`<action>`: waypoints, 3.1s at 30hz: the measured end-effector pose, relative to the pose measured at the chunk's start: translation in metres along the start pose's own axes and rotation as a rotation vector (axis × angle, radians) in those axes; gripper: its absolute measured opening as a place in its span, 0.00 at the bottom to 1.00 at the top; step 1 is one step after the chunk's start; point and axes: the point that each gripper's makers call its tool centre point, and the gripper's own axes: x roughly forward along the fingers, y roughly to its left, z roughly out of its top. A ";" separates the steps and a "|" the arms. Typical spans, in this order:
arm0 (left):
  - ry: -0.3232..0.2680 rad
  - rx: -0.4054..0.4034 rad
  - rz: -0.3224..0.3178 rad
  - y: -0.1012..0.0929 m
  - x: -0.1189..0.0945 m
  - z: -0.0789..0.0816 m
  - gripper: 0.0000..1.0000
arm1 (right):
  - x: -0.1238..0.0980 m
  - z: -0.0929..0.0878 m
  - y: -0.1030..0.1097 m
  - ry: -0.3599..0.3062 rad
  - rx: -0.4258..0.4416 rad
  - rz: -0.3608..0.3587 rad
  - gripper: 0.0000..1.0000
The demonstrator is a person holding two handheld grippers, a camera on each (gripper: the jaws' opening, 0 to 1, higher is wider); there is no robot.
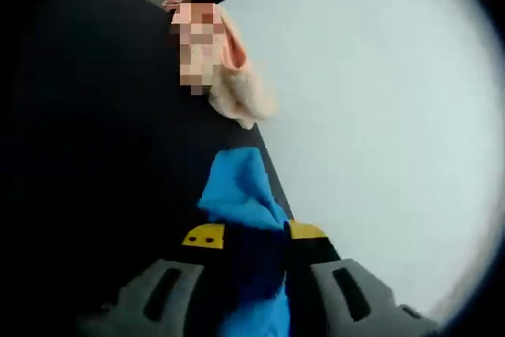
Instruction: Spread out the cloth and fold it
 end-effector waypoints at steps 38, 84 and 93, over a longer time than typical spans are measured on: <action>0.309 1.093 -0.460 -0.146 -0.029 -0.179 0.25 | 0.003 -0.002 0.006 0.002 -0.020 0.005 0.17; 0.427 1.135 -0.219 -0.078 0.028 -0.195 0.10 | 0.002 0.003 -0.002 -0.030 0.033 -0.008 0.17; 0.290 1.119 -0.218 -0.114 0.041 -0.133 0.00 | 0.002 0.000 0.000 -0.015 0.013 0.001 0.17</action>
